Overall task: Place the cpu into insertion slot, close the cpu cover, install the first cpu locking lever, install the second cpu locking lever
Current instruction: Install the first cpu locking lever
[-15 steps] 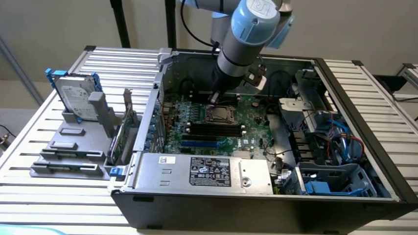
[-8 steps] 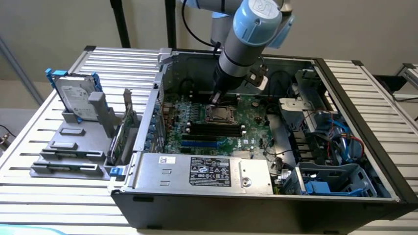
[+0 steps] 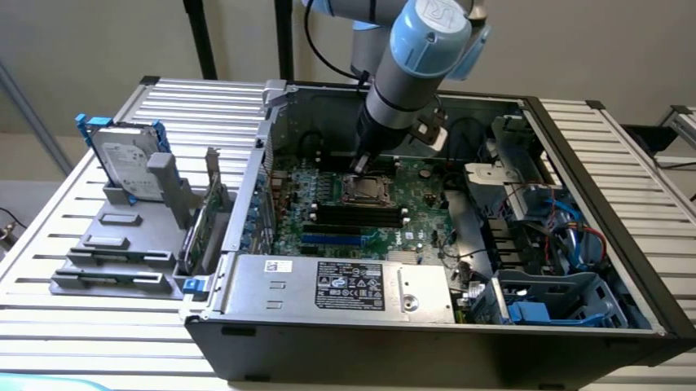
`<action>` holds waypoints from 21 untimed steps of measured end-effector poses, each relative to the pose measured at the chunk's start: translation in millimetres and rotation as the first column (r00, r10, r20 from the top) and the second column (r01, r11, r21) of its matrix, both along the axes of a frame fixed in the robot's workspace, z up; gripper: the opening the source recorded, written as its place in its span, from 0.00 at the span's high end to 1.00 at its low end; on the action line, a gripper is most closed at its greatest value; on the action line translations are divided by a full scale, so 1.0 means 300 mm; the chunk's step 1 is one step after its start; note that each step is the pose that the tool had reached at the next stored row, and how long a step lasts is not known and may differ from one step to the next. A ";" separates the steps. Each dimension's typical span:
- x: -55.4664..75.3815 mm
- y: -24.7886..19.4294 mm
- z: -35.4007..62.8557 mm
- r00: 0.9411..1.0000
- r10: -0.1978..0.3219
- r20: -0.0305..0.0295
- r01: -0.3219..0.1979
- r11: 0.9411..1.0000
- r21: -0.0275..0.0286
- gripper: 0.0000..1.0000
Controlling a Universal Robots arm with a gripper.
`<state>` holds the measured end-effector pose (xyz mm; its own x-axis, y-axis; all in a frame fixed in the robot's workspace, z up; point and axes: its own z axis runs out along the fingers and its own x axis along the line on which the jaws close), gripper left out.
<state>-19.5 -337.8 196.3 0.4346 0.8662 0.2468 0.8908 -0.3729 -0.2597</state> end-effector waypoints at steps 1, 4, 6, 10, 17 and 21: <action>0.001 0.000 -0.001 1.000 0.000 0.000 0.000 1.000 -0.001 0.89; 0.002 0.000 -0.004 1.000 0.000 0.000 0.000 1.000 -0.003 0.89; 0.004 0.000 -0.006 1.000 0.000 0.000 0.000 1.000 -0.005 0.89; 0.006 0.000 -0.008 1.000 0.000 0.000 0.000 1.000 -0.009 0.89; -0.001 0.000 -0.008 1.000 0.000 0.000 0.000 1.000 -0.009 0.89; -0.027 -0.001 -0.001 1.000 0.000 0.000 0.000 1.000 -0.008 0.89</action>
